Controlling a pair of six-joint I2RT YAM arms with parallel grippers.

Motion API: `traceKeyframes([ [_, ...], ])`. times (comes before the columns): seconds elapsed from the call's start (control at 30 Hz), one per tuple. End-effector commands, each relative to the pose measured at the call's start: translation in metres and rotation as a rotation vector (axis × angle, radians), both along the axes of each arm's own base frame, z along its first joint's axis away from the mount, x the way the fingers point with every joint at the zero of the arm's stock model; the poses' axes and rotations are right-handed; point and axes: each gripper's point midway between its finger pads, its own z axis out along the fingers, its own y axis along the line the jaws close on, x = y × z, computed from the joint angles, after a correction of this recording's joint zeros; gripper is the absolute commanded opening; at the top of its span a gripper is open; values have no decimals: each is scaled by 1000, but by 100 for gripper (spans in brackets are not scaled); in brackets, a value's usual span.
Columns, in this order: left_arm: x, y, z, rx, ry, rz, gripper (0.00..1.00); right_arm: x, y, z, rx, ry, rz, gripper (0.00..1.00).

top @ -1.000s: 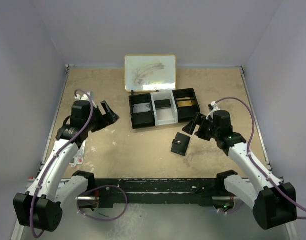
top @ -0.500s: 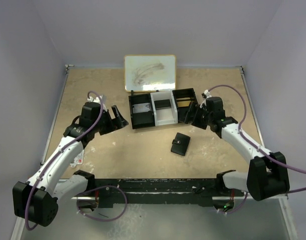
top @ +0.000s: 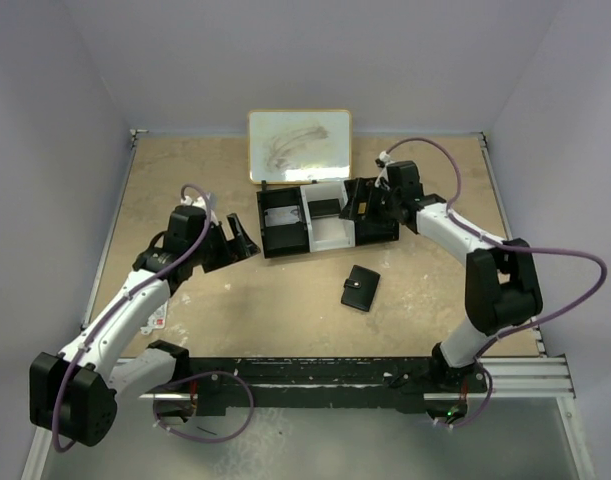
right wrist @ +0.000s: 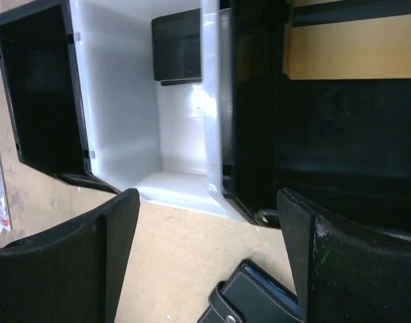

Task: Take the credit cards out of the card holder
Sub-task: Move the storage box to the center of the board, then open the card holder at the center of the board.

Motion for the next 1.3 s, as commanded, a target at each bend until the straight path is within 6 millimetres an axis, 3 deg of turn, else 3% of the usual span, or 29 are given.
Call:
traceKeyframes([
  [0.0,0,-13,-1,-34,-13,-45,84,7,39,18,39,-48,131,86],
  [0.13,-4,-15,-6,-37,-5,-45,84,8,63,14,52,-29,175,86],
  [0.37,-8,-16,-12,-39,4,-42,84,9,88,14,47,-25,200,86],
  [0.5,-11,-28,-14,-38,7,-81,84,14,71,21,-56,-52,111,87],
  [0.67,-16,-47,-21,-3,4,-112,84,3,30,61,-146,-141,-40,92],
  [0.7,-16,-50,-23,-2,2,-113,84,-2,22,66,-153,-152,-69,92],
  [0.87,-15,-64,-24,-9,-9,-127,84,-45,-6,57,-141,-115,-158,90],
  [1.1,-16,-79,-29,10,-13,-161,84,-111,-26,20,-2,-29,-271,84],
  [1.17,-18,-85,-28,15,-17,-177,84,-131,-28,-3,41,33,-288,81],
  [1.27,-22,-94,-30,27,-16,-196,83,-142,-31,-17,93,59,-340,76],
])
